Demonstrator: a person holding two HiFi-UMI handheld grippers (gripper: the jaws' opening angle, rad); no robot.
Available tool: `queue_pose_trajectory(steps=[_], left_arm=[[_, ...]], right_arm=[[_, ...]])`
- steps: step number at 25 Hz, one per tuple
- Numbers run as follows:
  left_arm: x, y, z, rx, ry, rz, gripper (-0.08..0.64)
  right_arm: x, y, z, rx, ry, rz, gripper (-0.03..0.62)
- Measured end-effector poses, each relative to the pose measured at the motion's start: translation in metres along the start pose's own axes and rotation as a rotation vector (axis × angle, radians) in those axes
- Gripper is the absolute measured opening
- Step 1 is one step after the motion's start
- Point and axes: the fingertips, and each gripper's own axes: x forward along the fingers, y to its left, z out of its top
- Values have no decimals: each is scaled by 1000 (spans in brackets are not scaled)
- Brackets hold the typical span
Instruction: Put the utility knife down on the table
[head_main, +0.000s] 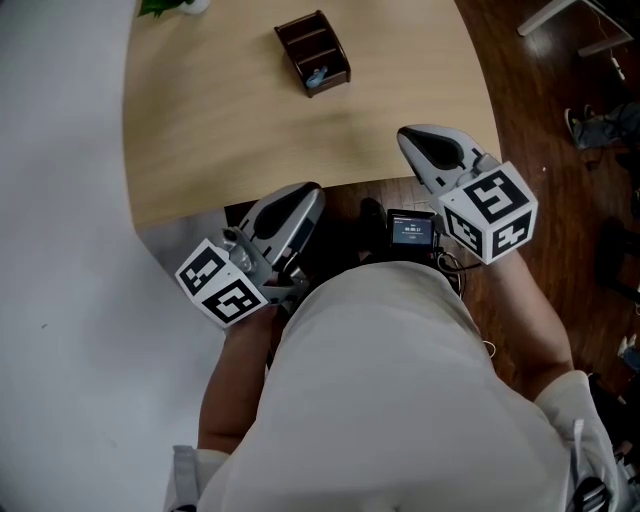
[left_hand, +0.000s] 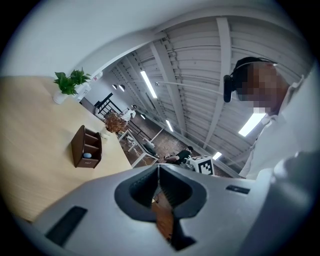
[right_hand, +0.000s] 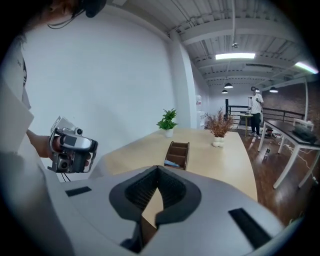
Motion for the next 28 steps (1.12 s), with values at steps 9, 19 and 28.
queue_pose_trajectory(steps=[9, 19, 28], left_arm=[[-10, -8, 1, -30, 7, 20, 5], [-9, -15, 7, -35, 13, 10, 5], [-11, -20, 5, -37, 11, 9, 5]], right_arm=[[-24, -4, 2, 76, -25, 1, 2], [-44, -6, 20, 98, -80, 2, 2], [-48, 1, 22, 73, -77, 13, 2]])
